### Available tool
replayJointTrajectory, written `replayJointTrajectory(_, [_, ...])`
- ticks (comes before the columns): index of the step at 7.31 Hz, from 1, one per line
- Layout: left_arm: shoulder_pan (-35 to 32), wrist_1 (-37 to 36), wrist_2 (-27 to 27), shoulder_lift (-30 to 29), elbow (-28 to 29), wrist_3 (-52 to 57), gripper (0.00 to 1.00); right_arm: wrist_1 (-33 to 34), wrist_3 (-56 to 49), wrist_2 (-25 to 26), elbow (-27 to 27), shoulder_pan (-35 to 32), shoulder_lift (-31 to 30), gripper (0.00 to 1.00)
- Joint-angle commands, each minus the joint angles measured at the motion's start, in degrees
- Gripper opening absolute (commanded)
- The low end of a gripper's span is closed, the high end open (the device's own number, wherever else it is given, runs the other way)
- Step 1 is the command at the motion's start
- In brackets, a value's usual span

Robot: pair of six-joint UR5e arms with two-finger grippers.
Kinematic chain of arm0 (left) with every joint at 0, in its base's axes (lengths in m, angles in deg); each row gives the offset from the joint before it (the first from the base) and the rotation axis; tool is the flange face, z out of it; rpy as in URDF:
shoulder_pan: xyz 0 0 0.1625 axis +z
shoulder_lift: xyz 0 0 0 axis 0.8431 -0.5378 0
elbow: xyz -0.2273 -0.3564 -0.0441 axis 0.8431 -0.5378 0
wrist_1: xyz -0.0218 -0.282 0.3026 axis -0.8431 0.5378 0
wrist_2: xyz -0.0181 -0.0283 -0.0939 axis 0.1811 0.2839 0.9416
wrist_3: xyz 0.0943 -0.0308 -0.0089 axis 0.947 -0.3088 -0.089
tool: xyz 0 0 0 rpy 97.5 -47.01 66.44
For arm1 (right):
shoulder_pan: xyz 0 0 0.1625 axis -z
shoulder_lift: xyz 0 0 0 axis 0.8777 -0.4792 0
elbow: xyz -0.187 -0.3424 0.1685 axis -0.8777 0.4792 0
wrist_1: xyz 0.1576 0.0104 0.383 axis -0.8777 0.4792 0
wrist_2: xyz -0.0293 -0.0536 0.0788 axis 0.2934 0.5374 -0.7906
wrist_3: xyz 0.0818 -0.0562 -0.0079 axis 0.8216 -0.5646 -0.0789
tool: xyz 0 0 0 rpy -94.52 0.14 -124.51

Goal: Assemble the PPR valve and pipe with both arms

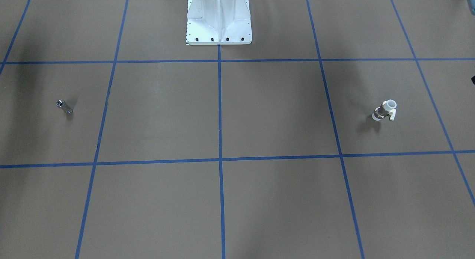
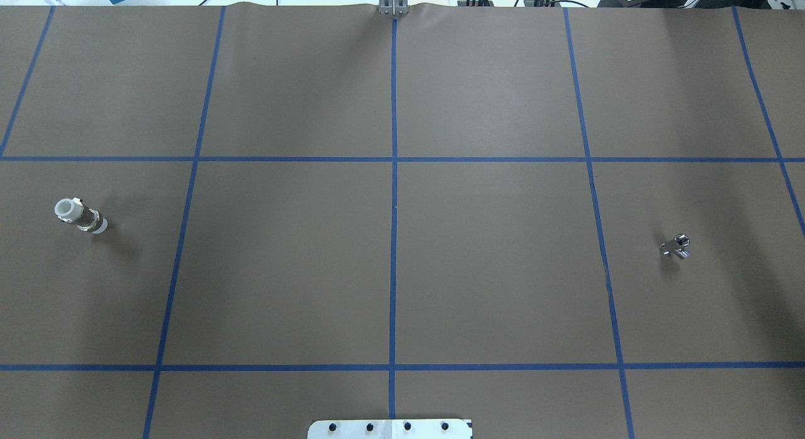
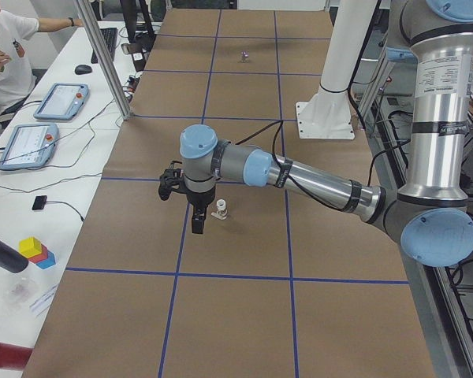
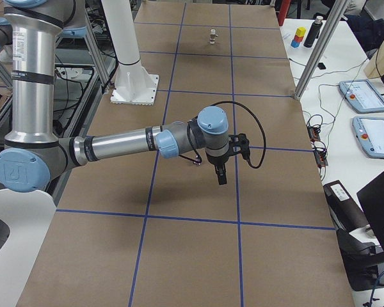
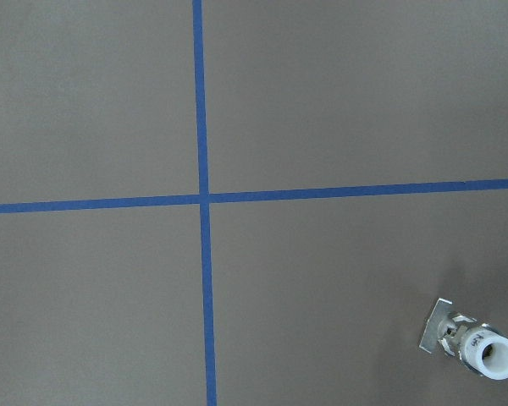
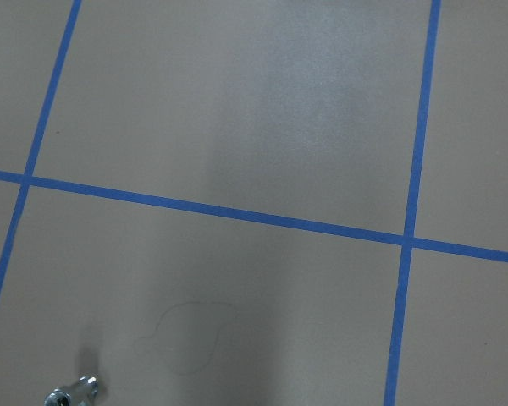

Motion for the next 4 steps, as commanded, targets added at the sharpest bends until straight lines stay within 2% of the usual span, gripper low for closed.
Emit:
replayJointTrajectory(1, [0.1, 1.2, 0.4, 0.6, 0.1, 0.2, 1.00, 0.0, -0.1, 0.2, 0.3, 0.0, 0.1, 0.99])
replayJointTrajectory(4, [0.1, 1.2, 0.2, 0.5, 0.2, 0.2, 1.00, -0.3, -0.2, 0.3, 0.2, -0.1, -0.6, 0.99])
